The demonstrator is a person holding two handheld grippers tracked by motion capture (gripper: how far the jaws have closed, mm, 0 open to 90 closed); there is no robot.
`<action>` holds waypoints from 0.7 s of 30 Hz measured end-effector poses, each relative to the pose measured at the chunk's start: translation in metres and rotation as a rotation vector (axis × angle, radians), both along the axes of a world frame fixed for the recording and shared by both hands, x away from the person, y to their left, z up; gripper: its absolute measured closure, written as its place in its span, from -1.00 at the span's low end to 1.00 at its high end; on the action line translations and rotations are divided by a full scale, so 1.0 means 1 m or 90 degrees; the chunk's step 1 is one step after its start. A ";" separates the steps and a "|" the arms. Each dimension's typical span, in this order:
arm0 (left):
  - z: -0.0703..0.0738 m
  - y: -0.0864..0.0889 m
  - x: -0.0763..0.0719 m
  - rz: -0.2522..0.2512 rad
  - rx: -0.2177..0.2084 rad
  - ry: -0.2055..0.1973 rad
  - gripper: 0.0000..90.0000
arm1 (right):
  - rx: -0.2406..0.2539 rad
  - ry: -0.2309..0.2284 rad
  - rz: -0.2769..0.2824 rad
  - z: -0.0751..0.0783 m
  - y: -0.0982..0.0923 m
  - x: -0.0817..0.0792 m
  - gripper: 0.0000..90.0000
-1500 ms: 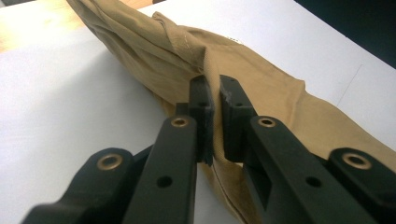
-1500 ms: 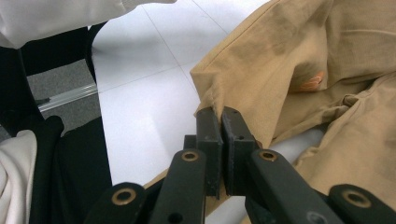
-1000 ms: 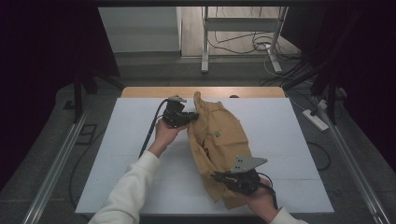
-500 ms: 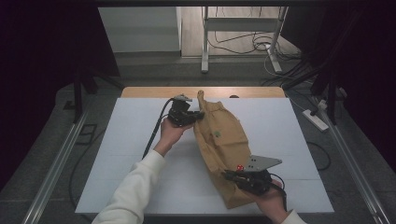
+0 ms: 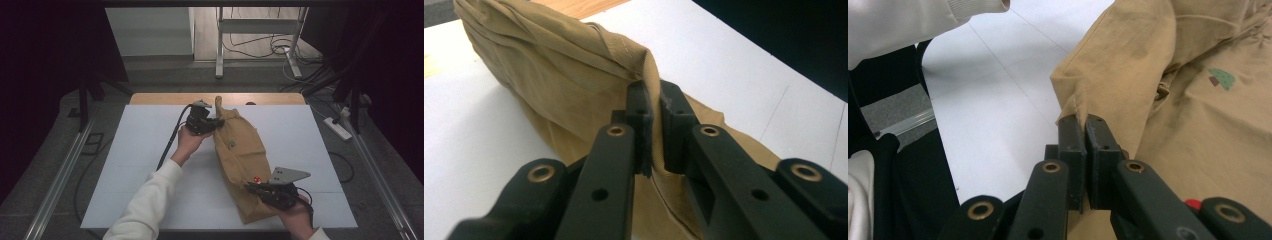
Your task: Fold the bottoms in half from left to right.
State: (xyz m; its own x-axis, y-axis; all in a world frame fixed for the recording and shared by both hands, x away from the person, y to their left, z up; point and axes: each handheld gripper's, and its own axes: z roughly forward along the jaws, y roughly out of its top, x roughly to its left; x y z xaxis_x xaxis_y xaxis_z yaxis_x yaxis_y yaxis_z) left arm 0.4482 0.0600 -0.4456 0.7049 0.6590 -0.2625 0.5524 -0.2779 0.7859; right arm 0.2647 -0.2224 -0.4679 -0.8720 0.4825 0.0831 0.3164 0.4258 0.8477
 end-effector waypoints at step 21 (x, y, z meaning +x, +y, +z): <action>0.001 -0.026 0.004 -0.015 0.005 -0.004 0.87 | 0.003 0.014 -0.045 -0.004 -0.025 -0.004 0.92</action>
State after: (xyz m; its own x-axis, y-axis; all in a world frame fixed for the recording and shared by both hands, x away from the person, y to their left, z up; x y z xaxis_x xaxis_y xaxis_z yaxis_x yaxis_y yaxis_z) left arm 0.4520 0.0338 -0.4451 0.7220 0.6439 -0.2531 0.5411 -0.2976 0.7866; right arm 0.2609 -0.2478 -0.4723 -0.8340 0.5419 0.1034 0.3633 0.3984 0.8422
